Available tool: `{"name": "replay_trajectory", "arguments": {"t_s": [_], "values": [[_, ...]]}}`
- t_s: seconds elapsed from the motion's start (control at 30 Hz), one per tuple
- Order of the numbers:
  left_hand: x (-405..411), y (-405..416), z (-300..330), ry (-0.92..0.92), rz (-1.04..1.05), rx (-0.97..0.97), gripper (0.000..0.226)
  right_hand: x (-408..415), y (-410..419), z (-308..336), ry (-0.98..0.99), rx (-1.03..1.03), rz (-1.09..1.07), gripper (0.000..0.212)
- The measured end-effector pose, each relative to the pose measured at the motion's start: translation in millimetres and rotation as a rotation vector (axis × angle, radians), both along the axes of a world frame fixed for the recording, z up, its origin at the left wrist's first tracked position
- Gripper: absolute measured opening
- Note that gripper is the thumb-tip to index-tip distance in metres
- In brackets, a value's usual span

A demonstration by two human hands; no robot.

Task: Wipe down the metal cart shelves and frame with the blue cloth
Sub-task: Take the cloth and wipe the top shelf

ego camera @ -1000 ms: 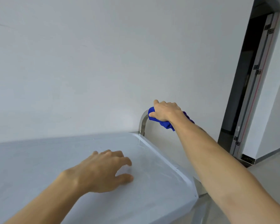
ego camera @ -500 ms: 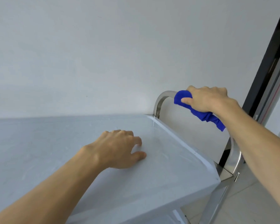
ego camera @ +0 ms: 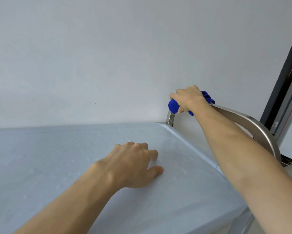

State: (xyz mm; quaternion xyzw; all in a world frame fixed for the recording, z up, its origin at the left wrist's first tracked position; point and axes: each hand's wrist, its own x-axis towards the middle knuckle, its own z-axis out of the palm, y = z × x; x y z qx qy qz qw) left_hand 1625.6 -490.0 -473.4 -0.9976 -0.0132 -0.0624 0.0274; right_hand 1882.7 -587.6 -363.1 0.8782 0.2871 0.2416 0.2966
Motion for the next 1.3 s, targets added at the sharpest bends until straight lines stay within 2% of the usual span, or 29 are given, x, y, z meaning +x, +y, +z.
{"name": "replay_trajectory", "arguments": {"t_s": [0.17, 0.3, 0.43, 0.6, 0.63, 0.7, 0.73, 0.77, 0.83, 0.9, 0.97, 1.03, 1.13, 1.23, 1.3], "values": [[-1.1, 1.0, 1.0, 0.021, 0.003, -0.018, 0.049, -17.0, -17.7, -5.9, -0.016, 0.043, 0.201, 0.037], [-2.1, 1.6, 3.0, 0.022, 0.015, -0.034, 0.05, -52.4, -49.9, -9.2, 0.136, 0.184, 0.374, 0.04], [-3.1, 0.7, 5.6, 0.006, 0.008, -0.045, 0.049, -93.0, -101.5, -6.6, 0.316, 0.28, 0.445, 0.036], [-3.2, -0.8, 7.0, 0.012, 0.006, -0.044, 0.045, -144.0, -154.2, -27.8, 0.31, 0.31, 0.526, 0.031], [-3.9, -1.0, 7.4, 0.009, 0.007, -0.041, 0.044, -153.0, -159.3, -34.8, 0.384, 0.335, 0.518, 0.031], [-6.1, 0.0, 8.4, 0.0, 0.005, -0.04, 0.041, -169.2, -165.2, -53.1, 0.726, 0.418, 0.399, 0.041], [-7.7, 0.7, 9.2, -0.007, 0.005, -0.042, 0.039, -175.6, -166.0, -65.1, 0.896, 0.421, 0.328, 0.047], [-9.9, 1.5, 10.3, -0.015, 0.005, -0.043, 0.036, -179.8, -165.8, -77.8, 0.978, 0.376, 0.29, 0.052], [-15.6, 2.7, 14.6, -0.044, 0.007, -0.048, 0.034, -183.3, -164.9, -98.1, 0.958, 0.343, 0.272, 0.065], [-24.6, 4.3, 21.8, -0.1, 0.013, -0.114, 0.031, -184.1, -161.9, -104.0, 0.947, 0.439, 0.263, 0.072], [-38.3, 7.9, 28.9, -0.157, 0.007, -0.238, 0.028, -184.2, -159.2, -107.8, 0.93, 0.538, 0.267, 0.066], [-55.5, 15.7, 31.5, -0.165, -0.004, -0.311, 0.026, -182.3, -157.4, -115.7, 0.832, 0.554, 0.279, 0.058], [-84.3, 36.2, 26.6, -0.135, 0.074, -0.238, 0.03, -170.5, -146.1, -117.7, 0.769, 0.532, 0.245, 0.063], [-106.2, 57.0, 19.0, -0.126, 0.211, -0.141, 0.03, -159.8, -107.0, -113.6, 0.724, 0.529, 0.14, 0.051], [-111.7, 66.6, 11.7, -0.111, 0.302, -0.101, 0.031, -166.7, -71.6, -112.9, 0.71, 0.542, 0.124, 0.051]]}}
